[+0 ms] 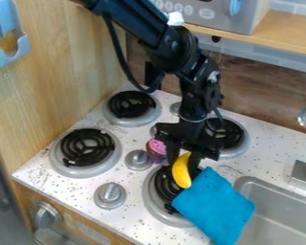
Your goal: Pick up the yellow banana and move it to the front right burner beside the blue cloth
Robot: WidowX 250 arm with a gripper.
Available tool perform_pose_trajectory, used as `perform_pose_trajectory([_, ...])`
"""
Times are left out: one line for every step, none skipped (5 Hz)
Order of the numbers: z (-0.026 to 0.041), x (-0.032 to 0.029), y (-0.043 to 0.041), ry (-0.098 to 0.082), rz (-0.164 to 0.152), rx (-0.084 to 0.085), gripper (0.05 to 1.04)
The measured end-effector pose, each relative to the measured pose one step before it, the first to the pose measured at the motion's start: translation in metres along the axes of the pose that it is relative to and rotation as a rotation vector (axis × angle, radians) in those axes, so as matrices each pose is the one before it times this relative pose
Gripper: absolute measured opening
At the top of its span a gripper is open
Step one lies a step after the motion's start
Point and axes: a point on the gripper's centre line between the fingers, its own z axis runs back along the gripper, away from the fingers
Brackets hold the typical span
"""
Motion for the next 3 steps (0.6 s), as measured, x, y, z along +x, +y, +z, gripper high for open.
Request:
perform_pose_trajectory([-0.00798, 0.00265, 0.00269, -0.0028, -0.1298, -0.0385, 0.481])
perform_pose_trajectory([-0.00068, 0.01306, 0.00978, -0.0814, -0.0782, 0.0164, 0.481])
perform_pose_trajectory([-0.00556, 0.00087, 0.00693, -0.035, 0.0069, 0.0456, 0.481])
